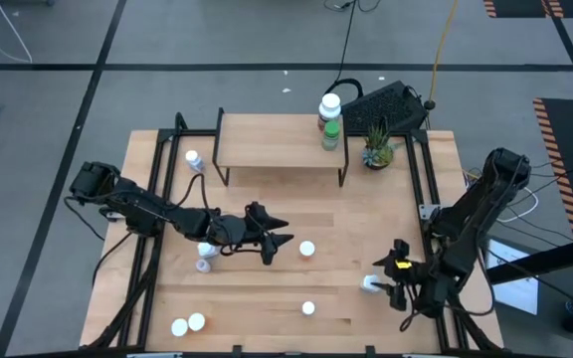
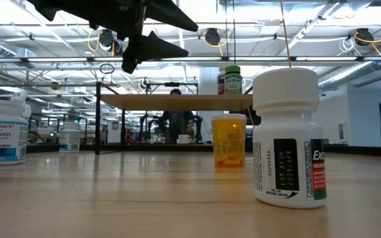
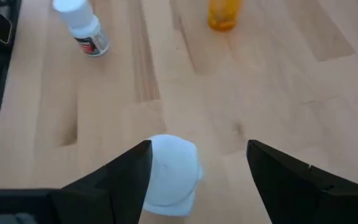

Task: Pick and place medicine bottles onto shelf by color
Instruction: Put the bottom white medicine bottle on the shelf

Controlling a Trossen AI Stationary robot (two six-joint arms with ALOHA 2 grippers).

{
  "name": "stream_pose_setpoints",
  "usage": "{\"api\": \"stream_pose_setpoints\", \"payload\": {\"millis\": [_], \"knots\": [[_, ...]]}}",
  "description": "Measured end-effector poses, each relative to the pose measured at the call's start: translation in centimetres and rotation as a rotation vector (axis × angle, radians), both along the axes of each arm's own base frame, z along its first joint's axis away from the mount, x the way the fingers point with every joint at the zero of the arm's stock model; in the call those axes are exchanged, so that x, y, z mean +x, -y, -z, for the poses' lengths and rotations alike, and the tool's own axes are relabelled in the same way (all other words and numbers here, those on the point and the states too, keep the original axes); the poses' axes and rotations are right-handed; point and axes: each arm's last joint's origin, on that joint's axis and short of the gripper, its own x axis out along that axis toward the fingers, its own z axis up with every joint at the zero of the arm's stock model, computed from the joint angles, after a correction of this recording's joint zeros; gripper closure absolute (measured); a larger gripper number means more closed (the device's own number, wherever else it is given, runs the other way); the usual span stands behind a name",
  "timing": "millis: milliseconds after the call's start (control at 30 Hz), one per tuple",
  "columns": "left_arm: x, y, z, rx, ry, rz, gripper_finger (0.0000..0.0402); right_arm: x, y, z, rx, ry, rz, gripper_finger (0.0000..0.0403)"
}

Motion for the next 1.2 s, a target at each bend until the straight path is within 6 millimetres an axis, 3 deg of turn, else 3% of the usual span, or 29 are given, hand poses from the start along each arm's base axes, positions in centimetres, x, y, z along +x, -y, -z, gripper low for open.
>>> {"api": "stream_pose_setpoints", "payload": {"millis": [267,467,633,833,933,1033,1200], "knots": [[0.2,-0.3,-0.3,-0.032,0.017,-0.044,0.0170,0.2,-0.7,1.5,0.046,0.089,-0.159,0.0101],[0.8,-0.1,-1.6,0.008,0.025,-0.042,0.0170,0.3,0.6,3.2,0.044,0.073,-0.104,0.0100],[1.4,0.0,-3.3,0.065,0.020,-0.042,0.0170,0.6,0.7,3.3,0.022,0.057,-0.170,0.0140],[1.8,-0.1,-4.5,0.148,-0.063,-0.028,0.0170,0.6,0.8,3.3,0.037,0.036,-0.187,0.0223],[2.2,-0.6,-5.6,0.138,-0.053,-0.047,0.0170,1.0,1.2,2.5,0.063,0.055,-0.183,0.0243],[2.9,-1.7,-7.6,0.120,0.006,-0.081,0.0170,2.5,2.3,0.1,0.087,0.094,-0.248,0.0243],[3.9,-4.2,-10.9,0.224,0.058,-0.046,0.0170,5.0,7.0,-3.8,0.023,0.149,-0.208,0.0235]]}}
